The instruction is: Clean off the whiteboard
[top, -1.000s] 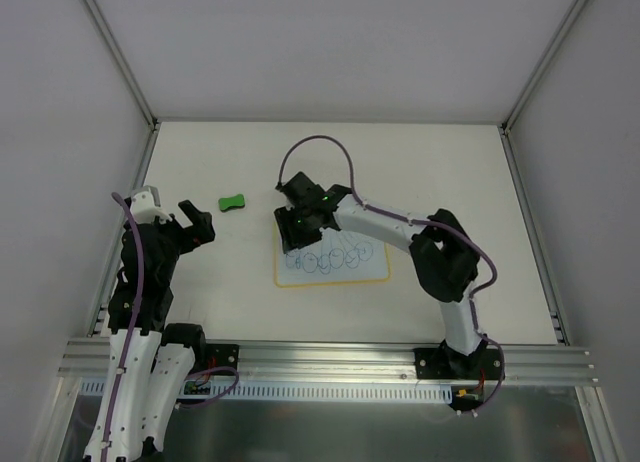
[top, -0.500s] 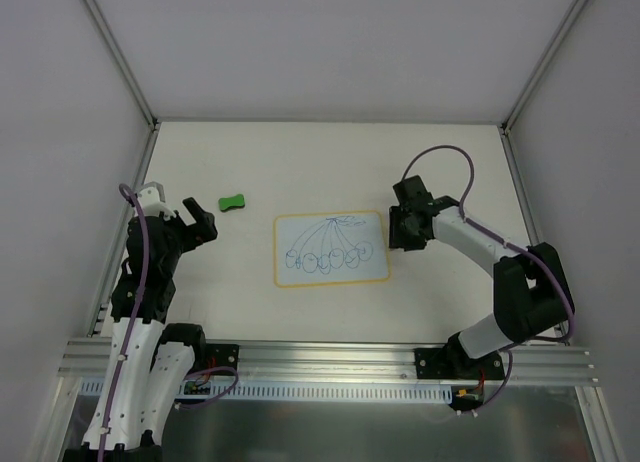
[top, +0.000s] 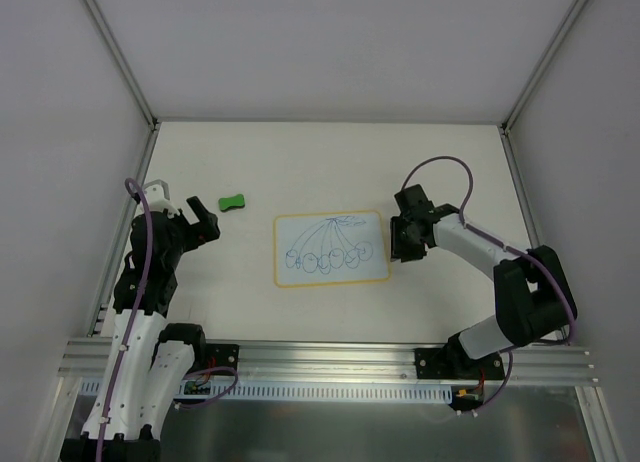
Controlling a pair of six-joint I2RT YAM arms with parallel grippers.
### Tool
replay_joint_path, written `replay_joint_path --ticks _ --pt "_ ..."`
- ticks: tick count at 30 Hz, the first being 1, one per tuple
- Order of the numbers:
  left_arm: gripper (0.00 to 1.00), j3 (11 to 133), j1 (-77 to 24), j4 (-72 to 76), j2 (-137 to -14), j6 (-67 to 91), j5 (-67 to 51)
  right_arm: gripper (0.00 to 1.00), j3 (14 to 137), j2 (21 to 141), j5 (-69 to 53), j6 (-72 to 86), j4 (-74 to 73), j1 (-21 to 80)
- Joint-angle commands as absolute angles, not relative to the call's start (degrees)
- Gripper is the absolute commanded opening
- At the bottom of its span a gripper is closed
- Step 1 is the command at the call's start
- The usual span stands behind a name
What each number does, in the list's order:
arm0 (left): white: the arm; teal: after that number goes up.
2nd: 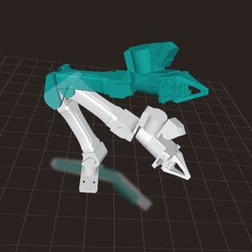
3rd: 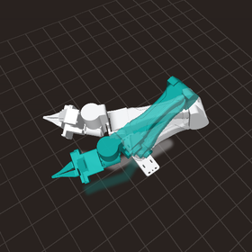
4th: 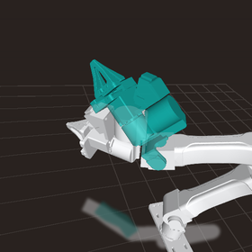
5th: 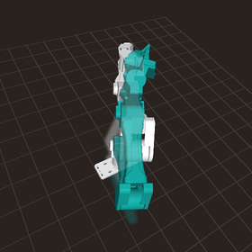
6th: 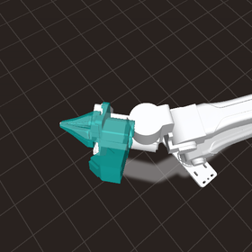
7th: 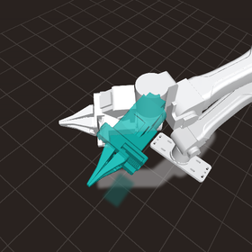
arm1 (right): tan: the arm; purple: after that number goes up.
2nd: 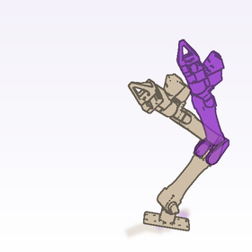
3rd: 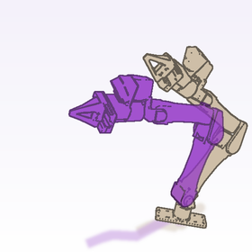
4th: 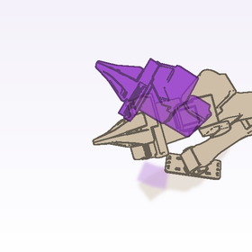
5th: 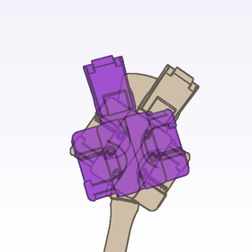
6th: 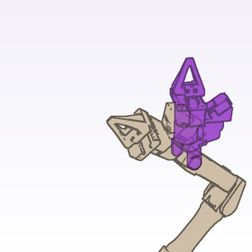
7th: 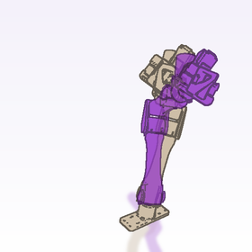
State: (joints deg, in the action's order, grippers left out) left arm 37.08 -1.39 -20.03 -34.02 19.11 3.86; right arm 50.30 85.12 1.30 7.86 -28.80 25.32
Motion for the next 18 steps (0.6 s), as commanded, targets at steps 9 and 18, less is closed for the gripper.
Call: replay_joint_path --ticks 9,18 --pt "0.99 38.06 -0.97 -19.6 -34.54 19.86 2.81 0.34 55.19 91.05 -5.36 6.42 -27.69 25.05" --pt "0.99 38.23 -0.97 -19.86 -38.23 20.48 1.58 0.27 57.39 95.88 -6.15 8.52 -27.51 24.96"
